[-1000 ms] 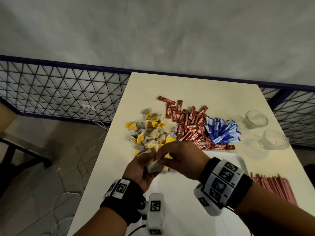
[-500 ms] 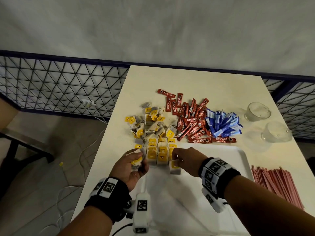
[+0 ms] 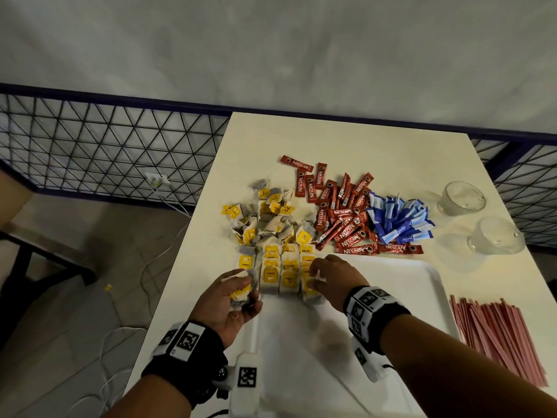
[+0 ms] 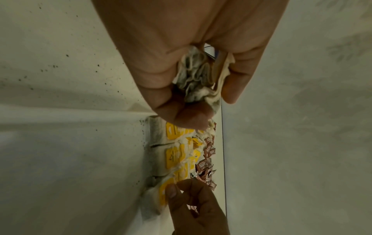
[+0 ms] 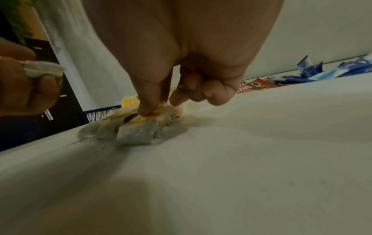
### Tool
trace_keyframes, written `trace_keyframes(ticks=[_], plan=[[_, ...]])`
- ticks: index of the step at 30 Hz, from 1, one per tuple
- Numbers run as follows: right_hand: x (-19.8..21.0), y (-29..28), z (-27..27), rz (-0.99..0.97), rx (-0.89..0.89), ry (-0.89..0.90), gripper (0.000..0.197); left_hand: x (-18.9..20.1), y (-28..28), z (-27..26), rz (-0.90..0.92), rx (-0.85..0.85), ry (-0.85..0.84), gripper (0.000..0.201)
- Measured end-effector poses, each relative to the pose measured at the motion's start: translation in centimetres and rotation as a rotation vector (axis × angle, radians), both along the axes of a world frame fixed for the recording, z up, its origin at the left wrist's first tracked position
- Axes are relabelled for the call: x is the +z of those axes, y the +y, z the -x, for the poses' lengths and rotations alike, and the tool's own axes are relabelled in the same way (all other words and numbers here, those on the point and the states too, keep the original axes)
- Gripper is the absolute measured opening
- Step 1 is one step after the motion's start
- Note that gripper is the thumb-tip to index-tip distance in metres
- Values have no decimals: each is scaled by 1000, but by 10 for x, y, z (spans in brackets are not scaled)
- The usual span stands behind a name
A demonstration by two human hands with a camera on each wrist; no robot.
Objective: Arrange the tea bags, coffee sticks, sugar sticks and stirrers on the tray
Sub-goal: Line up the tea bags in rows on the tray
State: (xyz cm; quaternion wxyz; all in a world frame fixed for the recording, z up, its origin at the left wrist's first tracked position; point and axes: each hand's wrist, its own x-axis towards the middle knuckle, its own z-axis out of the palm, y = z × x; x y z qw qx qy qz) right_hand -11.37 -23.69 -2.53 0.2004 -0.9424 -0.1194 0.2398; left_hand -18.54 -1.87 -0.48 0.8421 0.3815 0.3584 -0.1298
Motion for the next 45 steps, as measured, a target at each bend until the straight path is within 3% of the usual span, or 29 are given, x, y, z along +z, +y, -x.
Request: trace_keyframes(ticks=[4, 9, 17, 21, 26, 33, 37, 42, 45], plan=[[1, -10, 5, -34, 54, -103, 17, 2, 0, 0, 1, 3, 6, 11], [2, -12, 11, 0, 234, -33, 29, 4, -6, 0, 12, 1, 9, 12], [5, -7, 13, 13, 237, -91, 27, 13, -15, -3, 65, -40, -33, 13], [26, 7, 8, -322, 132, -233, 23, 14, -16, -3, 69, -78, -41, 13], [52, 30, 10, -463, 383, -314, 32, 17, -23, -6, 31, -126, -62, 24], [59, 37, 5, -422, 363, -273, 43, 26, -28, -11, -13, -207, -64, 53], [70, 35, 3, -357, 377, -271, 31, 33, -29, -15, 21, -273, -79, 70], [77, 32, 6, -375, 261, -268, 20, 35, -32, -15, 76, -260, -72, 69], [79, 30, 7, -412, 171, -203, 13, 35, -34, -11, 146, -240, -82, 53]])
